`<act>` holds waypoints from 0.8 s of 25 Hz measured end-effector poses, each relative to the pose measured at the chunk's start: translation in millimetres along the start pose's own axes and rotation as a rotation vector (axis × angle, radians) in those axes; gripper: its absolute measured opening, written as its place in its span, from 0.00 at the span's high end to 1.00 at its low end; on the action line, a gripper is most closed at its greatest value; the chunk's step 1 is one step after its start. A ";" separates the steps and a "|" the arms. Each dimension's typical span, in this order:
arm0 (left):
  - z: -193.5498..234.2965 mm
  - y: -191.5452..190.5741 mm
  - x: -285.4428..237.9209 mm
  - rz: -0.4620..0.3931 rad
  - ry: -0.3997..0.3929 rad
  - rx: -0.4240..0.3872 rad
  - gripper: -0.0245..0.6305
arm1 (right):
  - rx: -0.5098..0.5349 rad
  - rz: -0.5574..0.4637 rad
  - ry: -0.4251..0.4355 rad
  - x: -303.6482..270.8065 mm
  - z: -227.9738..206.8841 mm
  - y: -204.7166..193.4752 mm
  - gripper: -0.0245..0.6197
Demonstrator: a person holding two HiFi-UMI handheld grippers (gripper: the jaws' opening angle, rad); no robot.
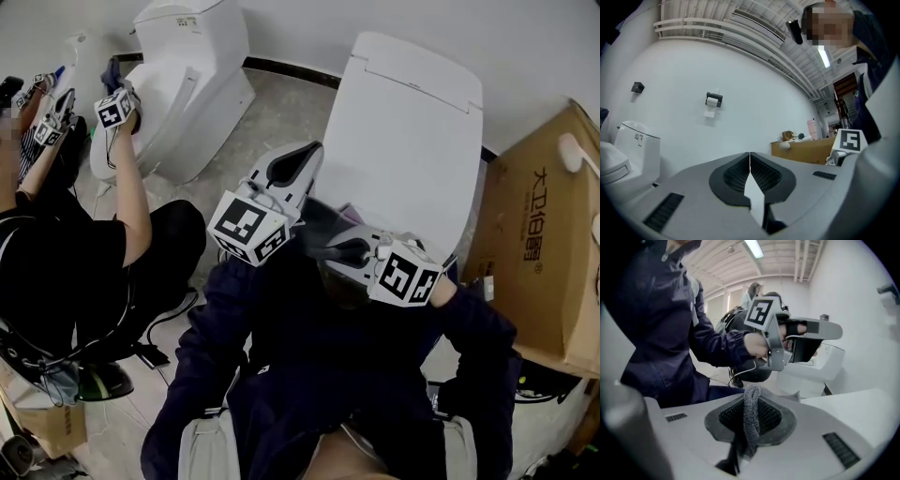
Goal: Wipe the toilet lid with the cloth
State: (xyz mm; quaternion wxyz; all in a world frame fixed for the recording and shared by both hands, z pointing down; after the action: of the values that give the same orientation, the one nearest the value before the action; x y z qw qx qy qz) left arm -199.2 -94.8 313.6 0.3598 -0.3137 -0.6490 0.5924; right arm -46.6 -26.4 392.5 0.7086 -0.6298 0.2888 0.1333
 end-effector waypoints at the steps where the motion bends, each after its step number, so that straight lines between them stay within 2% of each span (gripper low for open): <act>1: -0.3 0.8 0.0 -0.002 -0.001 -0.001 0.94 | -0.053 -0.052 0.002 7.2 -1.8 -0.1 0.87; 3: 0.4 2.2 0.1 -0.005 -0.003 -0.003 0.94 | -0.149 -0.173 -0.023 25.7 -10.2 -1.1 0.87; 5: 1.3 2.7 0.6 -0.009 -0.002 -0.004 0.94 | -0.236 -0.292 -0.083 49.0 -22.4 -2.6 0.87; 9: -2.0 4.6 -2.2 -0.018 -0.010 -0.002 0.94 | -0.334 -0.467 -0.299 102.5 -47.8 -5.6 0.87; 16: -16.6 6.2 -11.1 -0.026 -0.042 0.005 0.94 | -0.364 -0.613 -0.751 169.5 -79.5 -17.0 0.87; 18: -19.2 5.1 -11.9 -0.025 -0.053 0.015 0.94 | -0.368 -0.621 -0.838 172.6 -84.7 -20.2 0.87; 20: -21.4 3.1 -11.8 -0.024 -0.059 0.026 0.94 | -0.385 -0.630 -0.884 171.1 -89.2 -22.8 0.87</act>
State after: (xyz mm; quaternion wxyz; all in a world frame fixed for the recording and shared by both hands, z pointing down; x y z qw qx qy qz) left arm -174.9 -92.6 310.3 0.3516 -0.2836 -0.6551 0.6056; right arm 81.0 -146.8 308.9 0.6401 -0.6876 -0.2657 0.2163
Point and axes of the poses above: the fingertips, and each gripper's own axes: x backward along the fingers, z to its left, y out of its top, the point moved 8 cm from there along x, backward along the fingers, and after that the axes turned 3 degrees about -x, right-handed, at the moved point
